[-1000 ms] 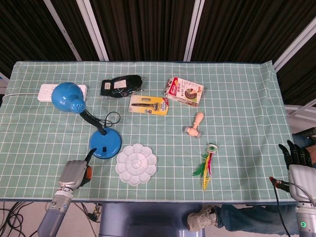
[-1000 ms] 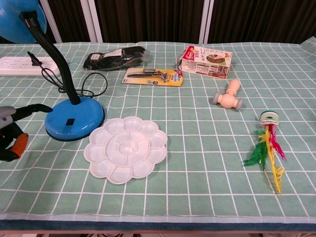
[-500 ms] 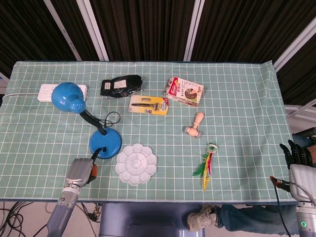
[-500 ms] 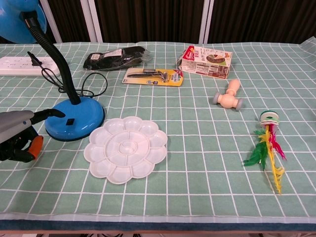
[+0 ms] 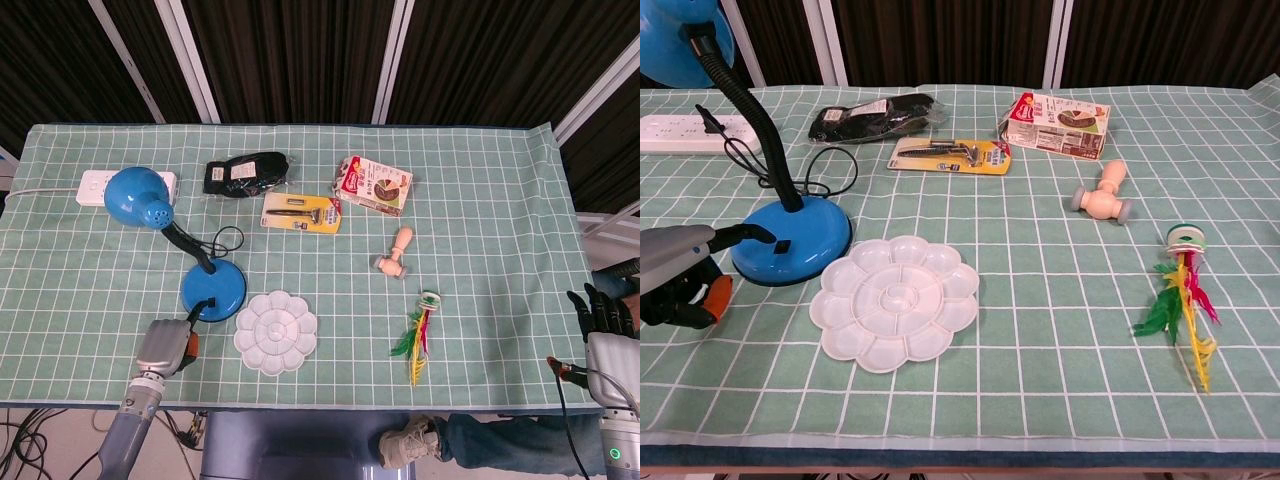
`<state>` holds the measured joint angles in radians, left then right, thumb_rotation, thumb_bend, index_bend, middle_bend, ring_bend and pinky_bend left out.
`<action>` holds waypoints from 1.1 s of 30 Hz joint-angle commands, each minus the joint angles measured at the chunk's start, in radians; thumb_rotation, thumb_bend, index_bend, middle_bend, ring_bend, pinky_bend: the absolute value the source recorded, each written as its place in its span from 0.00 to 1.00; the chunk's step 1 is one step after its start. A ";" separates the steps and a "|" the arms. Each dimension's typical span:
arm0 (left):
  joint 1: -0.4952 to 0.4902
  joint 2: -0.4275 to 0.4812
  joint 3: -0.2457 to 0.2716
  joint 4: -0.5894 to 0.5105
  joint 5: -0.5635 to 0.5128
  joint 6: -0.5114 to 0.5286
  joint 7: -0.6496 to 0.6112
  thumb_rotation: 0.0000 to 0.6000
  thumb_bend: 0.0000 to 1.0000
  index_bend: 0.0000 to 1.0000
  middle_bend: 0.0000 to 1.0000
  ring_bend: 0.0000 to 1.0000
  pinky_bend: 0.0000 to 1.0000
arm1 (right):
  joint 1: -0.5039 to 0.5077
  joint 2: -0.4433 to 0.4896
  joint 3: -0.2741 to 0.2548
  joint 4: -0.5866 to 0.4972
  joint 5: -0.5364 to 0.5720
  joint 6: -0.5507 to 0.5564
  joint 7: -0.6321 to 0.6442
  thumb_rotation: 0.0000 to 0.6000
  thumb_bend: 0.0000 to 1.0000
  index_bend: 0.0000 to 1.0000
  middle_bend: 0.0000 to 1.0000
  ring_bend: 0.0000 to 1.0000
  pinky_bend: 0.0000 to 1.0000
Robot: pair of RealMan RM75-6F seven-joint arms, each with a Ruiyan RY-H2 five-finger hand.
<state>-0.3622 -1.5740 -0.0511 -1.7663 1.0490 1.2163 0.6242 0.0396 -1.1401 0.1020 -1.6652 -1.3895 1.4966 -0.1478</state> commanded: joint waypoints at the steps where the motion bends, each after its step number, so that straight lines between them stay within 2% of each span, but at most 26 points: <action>1: -0.005 -0.002 -0.001 0.002 -0.008 -0.003 0.005 1.00 0.75 0.12 0.81 0.82 0.87 | 0.000 0.000 0.000 0.000 0.000 0.000 0.000 1.00 0.17 0.12 0.03 0.02 0.00; 15: -0.020 -0.012 0.003 0.009 -0.028 -0.006 0.014 1.00 0.75 0.12 0.81 0.82 0.87 | 0.001 0.001 0.002 0.000 0.004 -0.002 0.001 1.00 0.17 0.12 0.03 0.02 0.00; 33: -0.022 -0.036 0.030 0.033 -0.009 0.027 0.043 1.00 0.75 0.28 0.80 0.82 0.87 | 0.003 -0.002 0.001 0.001 0.001 -0.004 -0.001 1.00 0.17 0.12 0.03 0.02 0.00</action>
<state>-0.3845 -1.6089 -0.0220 -1.7349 1.0395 1.2419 0.6660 0.0421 -1.1417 0.1029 -1.6646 -1.3884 1.4929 -0.1489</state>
